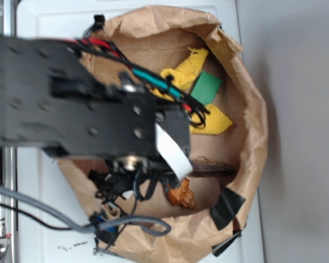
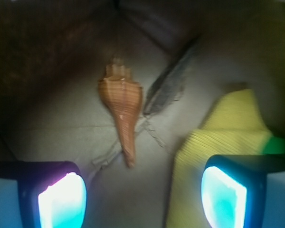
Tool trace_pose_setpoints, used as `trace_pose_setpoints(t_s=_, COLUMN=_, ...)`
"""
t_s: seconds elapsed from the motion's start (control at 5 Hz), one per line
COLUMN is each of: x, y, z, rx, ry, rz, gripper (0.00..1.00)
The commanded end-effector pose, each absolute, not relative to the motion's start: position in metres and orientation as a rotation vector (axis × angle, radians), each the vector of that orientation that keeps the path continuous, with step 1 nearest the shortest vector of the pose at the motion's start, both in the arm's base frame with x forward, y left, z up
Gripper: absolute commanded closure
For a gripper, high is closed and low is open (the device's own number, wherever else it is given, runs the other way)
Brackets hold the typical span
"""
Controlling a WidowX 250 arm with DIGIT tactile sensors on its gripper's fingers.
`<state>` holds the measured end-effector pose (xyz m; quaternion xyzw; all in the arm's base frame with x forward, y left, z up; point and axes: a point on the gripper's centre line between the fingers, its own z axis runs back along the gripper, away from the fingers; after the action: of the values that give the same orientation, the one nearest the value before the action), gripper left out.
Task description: Grab the shell.
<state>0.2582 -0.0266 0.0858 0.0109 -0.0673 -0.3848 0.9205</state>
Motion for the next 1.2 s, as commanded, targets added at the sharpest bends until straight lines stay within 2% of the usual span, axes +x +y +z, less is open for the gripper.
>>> trace_pose_setpoints(t_s=0.0, x=0.277, y=-0.071, z=0.079, rx=0.001, ry=-0.211, rz=-0.907, gripper=0.0)
trace_pose_setpoints(t_s=0.2, x=0.279, y=-0.071, z=0.065, rx=0.023, ry=-0.188, rz=-0.928, gripper=0.0)
trace_pose_setpoints(t_s=0.4, x=0.278, y=-0.071, z=0.064, rx=0.04, ry=-0.183, rz=-0.927, gripper=0.0)
trace_pose_setpoints(t_s=0.8, x=0.283, y=-0.074, z=0.068, rx=-0.018, ry=-0.234, rz=-0.952, gripper=0.0)
trace_pose_setpoints(t_s=1.0, x=0.278, y=-0.068, z=0.108, rx=-0.034, ry=-0.285, rz=-0.964, gripper=0.0)
